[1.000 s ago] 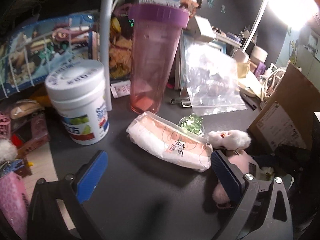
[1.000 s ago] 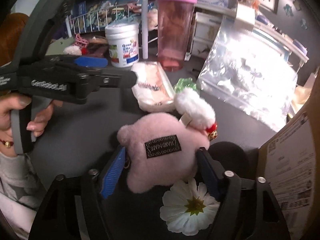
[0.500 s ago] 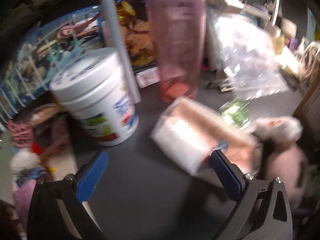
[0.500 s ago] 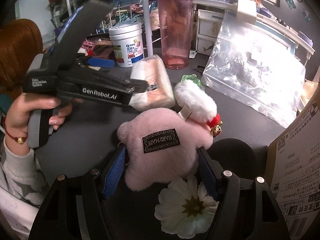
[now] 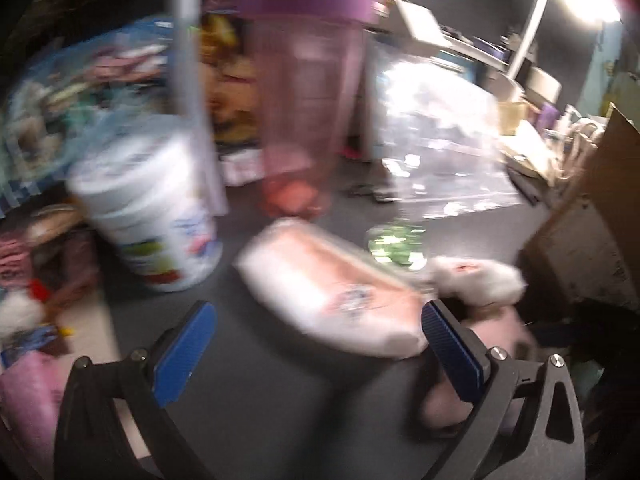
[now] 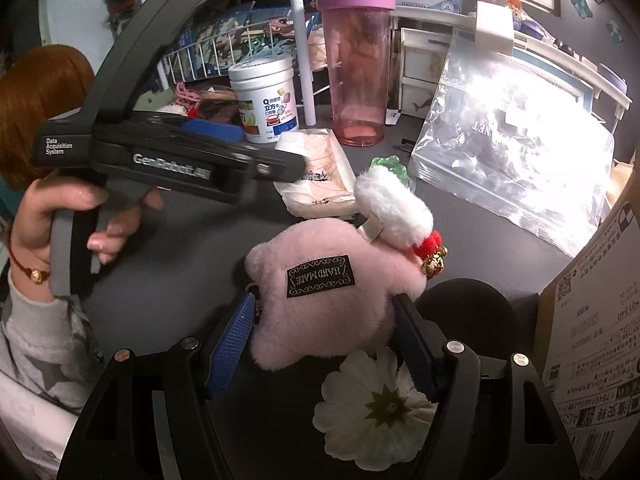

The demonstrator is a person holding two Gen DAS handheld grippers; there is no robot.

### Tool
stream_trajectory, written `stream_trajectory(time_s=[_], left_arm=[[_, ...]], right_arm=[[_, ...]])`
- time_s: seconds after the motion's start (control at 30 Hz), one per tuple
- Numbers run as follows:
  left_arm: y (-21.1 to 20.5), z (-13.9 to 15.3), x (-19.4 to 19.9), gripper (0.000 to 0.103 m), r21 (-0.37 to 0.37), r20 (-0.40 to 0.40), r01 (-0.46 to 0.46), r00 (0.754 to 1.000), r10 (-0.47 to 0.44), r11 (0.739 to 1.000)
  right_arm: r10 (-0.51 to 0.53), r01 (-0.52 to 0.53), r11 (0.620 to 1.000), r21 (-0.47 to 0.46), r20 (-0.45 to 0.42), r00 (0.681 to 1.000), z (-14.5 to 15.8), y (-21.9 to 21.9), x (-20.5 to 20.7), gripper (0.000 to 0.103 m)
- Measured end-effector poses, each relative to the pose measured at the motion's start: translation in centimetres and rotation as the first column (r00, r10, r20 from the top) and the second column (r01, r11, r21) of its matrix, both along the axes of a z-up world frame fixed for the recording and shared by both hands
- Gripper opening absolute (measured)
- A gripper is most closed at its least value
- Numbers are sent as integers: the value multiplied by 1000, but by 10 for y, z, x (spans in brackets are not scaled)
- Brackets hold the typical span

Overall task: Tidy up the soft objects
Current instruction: 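Grasp the wrapped pink package with the left gripper while the right gripper grasps the pink plush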

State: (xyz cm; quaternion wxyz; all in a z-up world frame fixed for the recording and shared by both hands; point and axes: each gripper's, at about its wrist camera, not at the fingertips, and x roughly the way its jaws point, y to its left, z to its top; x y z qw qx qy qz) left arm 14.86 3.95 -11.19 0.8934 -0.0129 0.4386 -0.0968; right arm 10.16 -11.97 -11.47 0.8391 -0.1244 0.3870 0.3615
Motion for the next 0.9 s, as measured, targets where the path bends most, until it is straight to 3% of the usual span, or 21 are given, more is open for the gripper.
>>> stream_trajectory(time_s=[0.1, 0.2, 0.27, 0.3, 0.37, 0.43, 0.6, 0.73, 0.77, 0.8, 0.87, 0.9], left_arm=[[-18, -9, 12, 101, 9, -43, -8, 999, 8, 1000], [-28, -16, 16, 90, 53, -59, -22, 998, 25, 998], [-32, -19, 13, 72, 118, -43, -16, 999, 21, 993], [-31, -20, 13, 68, 126, -39, -7, 999, 12, 992], [-26, -16, 11, 42, 126, -41, 4, 999, 1, 992], [-16, -11, 5, 28, 108, -51, 17, 999, -12, 994], [2, -7, -11, 22, 68, -47, 50, 998, -47, 996], [12, -3, -34, 22, 16, -45, 77, 996, -76, 997], [15, -3, -37, 28, 22, -44, 65, 997, -64, 998], [17, -4, -40, 37, 29, -44, 47, 998, -46, 998], [15, -3, -41, 85, 55, -23, 4, 1000, -3, 998], [14, 0, -42, 89, 80, 5, -16, 1000, 15, 997]], right_arm=[[7, -7, 1000, 4, -2, 1000, -1, 1, -1, 67], [13, -13, 1000, 11, 3, 1000, 0, 1, -2, 67], [17, -17, 1000, 19, 4, 1000, 1, 1, -3, 67], [19, -19, 1000, 24, 4, 1000, 1, 1, -4, 67], [22, -22, 999, 30, 3, 1000, 2, 0, -4, 67], [25, -25, 999, 34, 4, 1000, 2, 0, -5, 67], [33, -33, 998, 46, 7, 999, 3, 1, -7, 67], [37, -37, 998, 51, 12, 999, 4, 0, -8, 67], [36, -37, 998, 52, 13, 999, 4, 0, -9, 67], [36, -37, 998, 52, 14, 999, 5, 0, -9, 67], [36, -36, 998, 53, 16, 999, 5, 0, -9, 67], [35, -36, 998, 54, 17, 999, 5, -1, -10, 67]])
